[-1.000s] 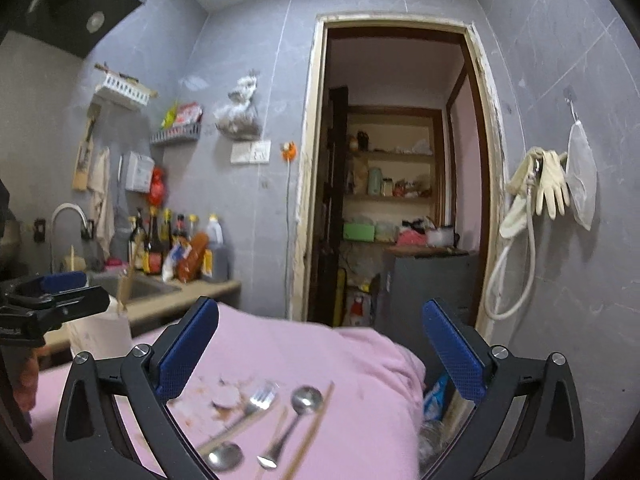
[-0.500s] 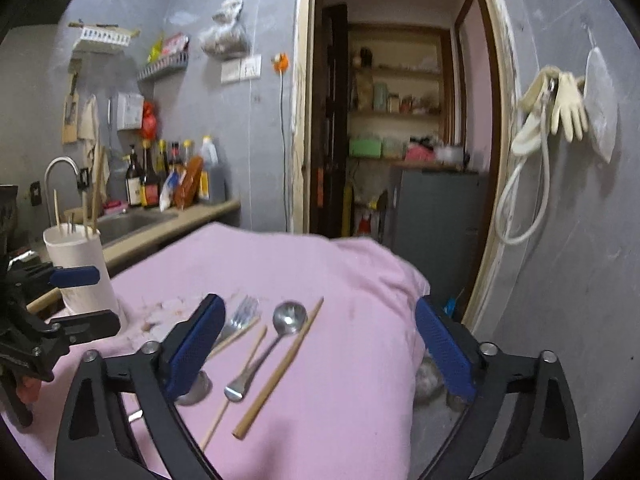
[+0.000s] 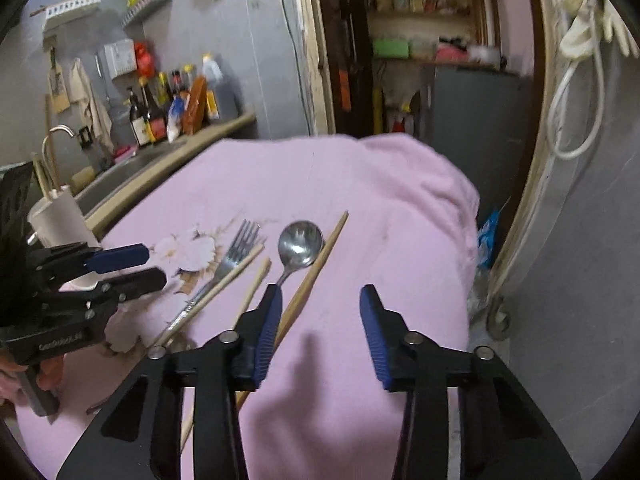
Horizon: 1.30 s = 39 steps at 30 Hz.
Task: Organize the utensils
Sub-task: 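Move both tools back over the utensils on the pink cloth, then grasp a metal fork with the left tool while the right tool grasps a wooden chopstick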
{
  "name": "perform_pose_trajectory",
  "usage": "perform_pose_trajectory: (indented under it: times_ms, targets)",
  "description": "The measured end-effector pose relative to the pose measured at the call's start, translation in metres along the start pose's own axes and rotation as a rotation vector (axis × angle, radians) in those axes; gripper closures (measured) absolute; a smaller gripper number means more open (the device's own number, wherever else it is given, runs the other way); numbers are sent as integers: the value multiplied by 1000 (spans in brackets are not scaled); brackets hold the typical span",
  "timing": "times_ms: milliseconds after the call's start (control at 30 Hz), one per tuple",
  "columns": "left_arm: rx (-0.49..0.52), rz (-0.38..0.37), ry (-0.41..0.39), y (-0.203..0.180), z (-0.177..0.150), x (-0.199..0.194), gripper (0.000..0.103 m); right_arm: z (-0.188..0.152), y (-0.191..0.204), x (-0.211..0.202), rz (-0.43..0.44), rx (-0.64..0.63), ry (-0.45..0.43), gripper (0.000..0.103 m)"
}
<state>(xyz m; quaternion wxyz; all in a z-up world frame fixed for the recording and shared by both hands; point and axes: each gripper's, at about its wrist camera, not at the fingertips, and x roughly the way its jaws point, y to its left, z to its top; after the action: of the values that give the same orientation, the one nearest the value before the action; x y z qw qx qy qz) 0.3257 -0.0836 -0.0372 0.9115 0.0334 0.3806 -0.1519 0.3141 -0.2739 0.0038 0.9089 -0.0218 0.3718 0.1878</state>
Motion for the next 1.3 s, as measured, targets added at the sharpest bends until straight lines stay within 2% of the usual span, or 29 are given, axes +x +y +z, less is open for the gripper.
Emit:
perform_pose_trajectory:
  times_ms: [100,200,367,933,967,1000,1167,1300]
  targets:
    - [-46,-25,46,9,7,18,78,3,-6,15,29,44,44,74]
    - [-79,-89,91,17,16,32,78,5,-12,25,57,82,78,76]
    - [-107,-78,120,28,27,46,78,6,-11,28,69,75,98,76]
    - [-134,-124,125,26,45,68,78,8,-11,36,82,75,133,76]
    - [-135,-125,123,25,45,69,79,8,-11,36,81,75,134,76]
    - [-136,-124,122,25,45,69,84,8,-11,36,80,75,133,76]
    - [-125,-115,120,21,42,65,85,8,-9,37,76,63,137,76]
    - [-127,-137,118,21,37,58,85,9,-5,38,68,51,139,76]
